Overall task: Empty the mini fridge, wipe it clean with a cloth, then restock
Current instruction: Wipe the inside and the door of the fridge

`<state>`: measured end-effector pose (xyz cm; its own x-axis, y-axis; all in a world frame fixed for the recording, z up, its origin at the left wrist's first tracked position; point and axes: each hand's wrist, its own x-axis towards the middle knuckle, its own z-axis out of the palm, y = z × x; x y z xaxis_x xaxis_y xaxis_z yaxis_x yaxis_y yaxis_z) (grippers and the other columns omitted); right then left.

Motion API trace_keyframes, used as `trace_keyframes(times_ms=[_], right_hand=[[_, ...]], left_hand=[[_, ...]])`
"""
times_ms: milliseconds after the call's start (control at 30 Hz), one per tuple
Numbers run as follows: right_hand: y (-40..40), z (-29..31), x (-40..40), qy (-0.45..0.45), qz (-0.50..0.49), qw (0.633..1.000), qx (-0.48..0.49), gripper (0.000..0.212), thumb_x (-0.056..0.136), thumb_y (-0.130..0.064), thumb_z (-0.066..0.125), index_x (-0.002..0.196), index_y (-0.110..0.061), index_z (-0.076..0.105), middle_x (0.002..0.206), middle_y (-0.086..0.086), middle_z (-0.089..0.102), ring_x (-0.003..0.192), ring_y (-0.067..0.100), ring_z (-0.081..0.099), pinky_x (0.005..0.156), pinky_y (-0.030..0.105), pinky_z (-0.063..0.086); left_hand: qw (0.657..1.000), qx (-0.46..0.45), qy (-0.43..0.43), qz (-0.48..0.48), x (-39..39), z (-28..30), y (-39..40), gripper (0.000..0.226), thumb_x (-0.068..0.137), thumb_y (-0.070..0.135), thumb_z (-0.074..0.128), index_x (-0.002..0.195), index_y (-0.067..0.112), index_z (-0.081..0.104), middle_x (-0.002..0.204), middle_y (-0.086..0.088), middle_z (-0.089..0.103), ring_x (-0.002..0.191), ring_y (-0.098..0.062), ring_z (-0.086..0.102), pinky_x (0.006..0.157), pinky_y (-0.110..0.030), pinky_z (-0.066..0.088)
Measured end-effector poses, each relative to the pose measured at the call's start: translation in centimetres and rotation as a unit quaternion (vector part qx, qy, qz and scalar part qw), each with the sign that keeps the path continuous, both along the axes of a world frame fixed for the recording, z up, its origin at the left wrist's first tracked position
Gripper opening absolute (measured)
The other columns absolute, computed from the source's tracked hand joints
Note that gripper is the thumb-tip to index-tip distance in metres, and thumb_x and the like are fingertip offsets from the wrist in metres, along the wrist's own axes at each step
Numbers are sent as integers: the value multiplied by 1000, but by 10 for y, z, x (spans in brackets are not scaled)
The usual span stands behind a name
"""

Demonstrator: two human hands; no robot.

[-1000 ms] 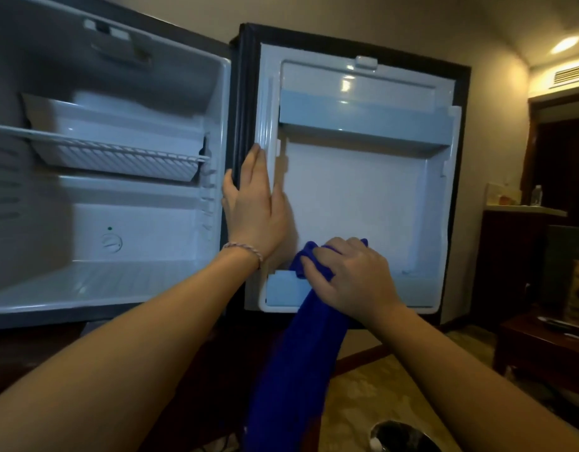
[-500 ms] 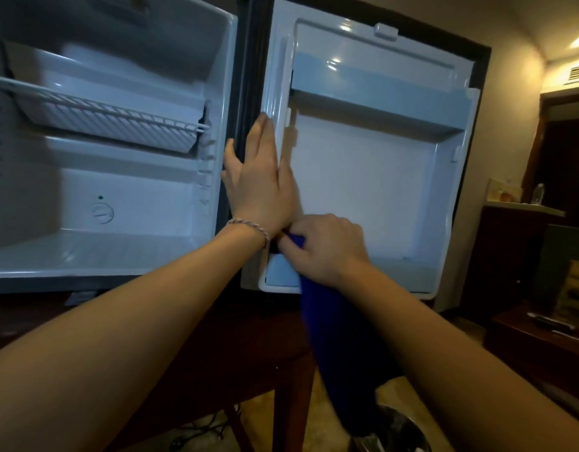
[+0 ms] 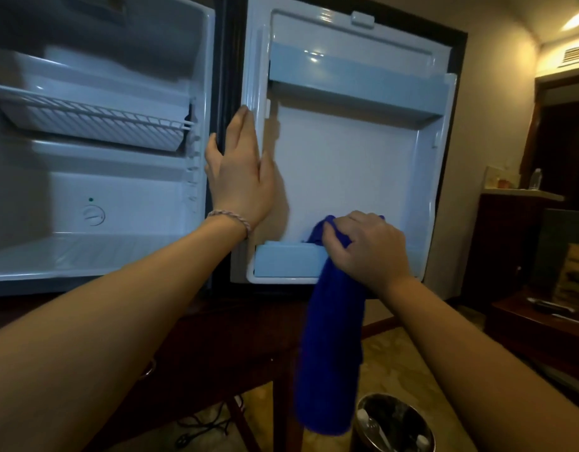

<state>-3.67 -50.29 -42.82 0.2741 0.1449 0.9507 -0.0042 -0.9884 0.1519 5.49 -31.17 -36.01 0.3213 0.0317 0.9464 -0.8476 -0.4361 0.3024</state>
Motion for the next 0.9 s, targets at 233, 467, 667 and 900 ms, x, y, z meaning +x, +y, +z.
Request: trace_keyframes(times_ms=[233,467,667,900], right_hand=[[0,-1,-4,-43,-11,998,35,42,94,-38,50,63,-17,68,60,-3,58,54,22,54,45,29,42],[97,-18,34,-144,1,989,39,33,95,-34,53,74,-16,71,76,3,66,73,29,60,61,43,47],[109,-20,34,-135,-30,990,39,30,94,-33,55,74,-16,70,76,3,66,74,27,58,61,43,46],[46,-3,7,-14,-13,1000,2,39,97,-37,49,72,-16,70,68,1,63,64,23,57,53,38,49]], left_hand=[[1000,-15,22,5,-6,0,-3,58,99,20,42,155,16,27,162,4,24,144,-42,21,119,-55,23],[1000,-8,26,-7,-5,0,1,61,94,27,34,154,17,28,161,6,25,144,-40,22,118,-54,23],[1000,-11,12,-25,-4,-2,5,60,95,24,39,153,16,30,160,4,27,141,-39,26,118,-54,24],[1000,-5,-2,-24,-6,-1,8,58,96,18,44,153,12,31,159,-4,30,139,-41,29,116,-56,26]])
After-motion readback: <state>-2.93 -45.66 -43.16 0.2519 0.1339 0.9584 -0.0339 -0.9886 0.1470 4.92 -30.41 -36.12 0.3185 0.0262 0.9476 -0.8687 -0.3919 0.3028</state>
